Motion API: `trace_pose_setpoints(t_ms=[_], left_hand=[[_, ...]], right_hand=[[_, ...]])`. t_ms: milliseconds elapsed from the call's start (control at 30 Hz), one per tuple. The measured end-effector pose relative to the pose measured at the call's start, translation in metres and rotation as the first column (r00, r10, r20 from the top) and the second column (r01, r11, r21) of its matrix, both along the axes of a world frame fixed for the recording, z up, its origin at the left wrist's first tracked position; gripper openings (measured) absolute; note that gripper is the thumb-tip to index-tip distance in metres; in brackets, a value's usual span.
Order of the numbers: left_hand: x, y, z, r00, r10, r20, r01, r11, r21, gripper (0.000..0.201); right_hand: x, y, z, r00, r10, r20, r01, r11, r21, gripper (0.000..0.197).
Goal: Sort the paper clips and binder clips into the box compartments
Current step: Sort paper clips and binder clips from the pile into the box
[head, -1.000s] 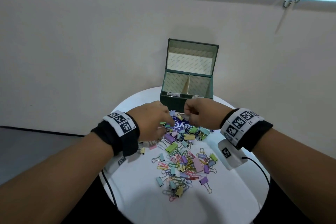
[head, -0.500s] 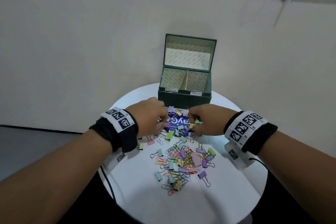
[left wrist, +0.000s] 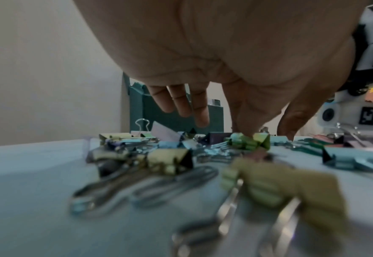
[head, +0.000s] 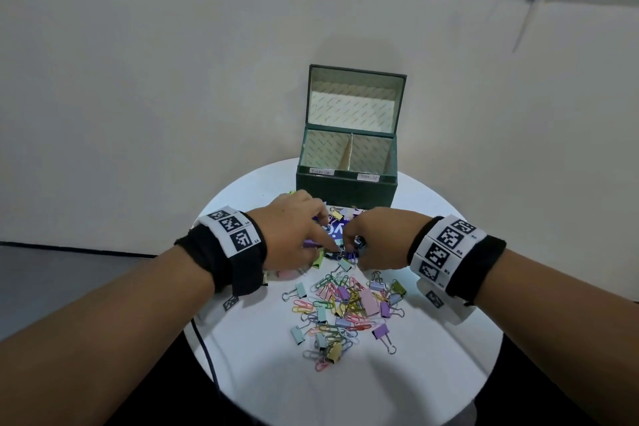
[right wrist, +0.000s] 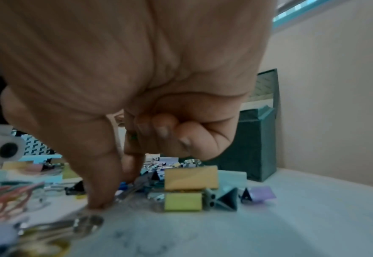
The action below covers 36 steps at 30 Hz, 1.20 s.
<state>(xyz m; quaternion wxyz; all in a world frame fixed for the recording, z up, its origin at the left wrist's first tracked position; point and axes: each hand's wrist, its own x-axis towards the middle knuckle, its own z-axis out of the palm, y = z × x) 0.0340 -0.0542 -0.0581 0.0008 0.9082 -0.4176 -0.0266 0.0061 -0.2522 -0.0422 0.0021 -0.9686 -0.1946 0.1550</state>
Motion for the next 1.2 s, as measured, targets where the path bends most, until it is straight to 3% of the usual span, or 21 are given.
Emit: trace_pose_setpoints(t_ms=[167, 433, 533, 633, 667, 767, 1000, 1200], left_hand=[[0.003, 0.001, -0.001, 0.995, 0.057, 0.076, -0.052, 0.997, -0.065, 0.018], [-0.004, -0.001, 0.002, 0.99, 0.022, -0.136, -0.038, 0.992, -0.119, 0.02], [-0.003, 0.0, 0.001, 0.997, 0.017, -0.08, -0.027, 0.99, -0.136, 0.015], [-0.002, 0.001, -0.001, 0.999, -0.002, -0.034, -0.003, 0.987, -0.158, 0.008], [-0.002, 0.002, -0.002, 0.999, -0.015, -0.043, 0.008, 0.987, -0.16, 0.014], [-0.005, 0.001, -0.003, 0.995, -0.02, -0.098, 0.009, 0.995, -0.103, 0.035], [-0.01, -0.001, -0.001, 0.998, -0.031, -0.061, 0.026, 0.997, -0.068, 0.032], [-0.009, 0.0, -0.004, 0.999, -0.042, -0.018, 0.041, 0.996, -0.081, 0.016]], right_hand=[[0.0, -0.005, 0.001, 1.0, 0.026, -0.011, -0.025, 0.995, 0.1, 0.016], [0.001, 0.005, -0.004, 0.999, 0.05, -0.003, -0.05, 0.998, 0.033, 0.014], [0.003, 0.007, -0.006, 0.999, 0.046, -0.01, -0.045, 0.998, 0.036, 0.027], [0.002, 0.009, -0.005, 0.998, 0.057, 0.002, -0.057, 0.996, 0.062, 0.009], [0.001, 0.009, -0.005, 0.997, 0.074, 0.01, -0.075, 0.995, 0.072, 0.003], [0.002, 0.007, 0.0, 0.996, 0.077, 0.034, -0.08, 0.995, 0.068, 0.012], [0.009, -0.007, 0.007, 0.998, 0.012, 0.063, -0.016, 0.997, 0.077, 0.015], [0.008, -0.003, 0.009, 0.994, -0.097, -0.054, 0.11, 0.931, 0.348, 0.015]])
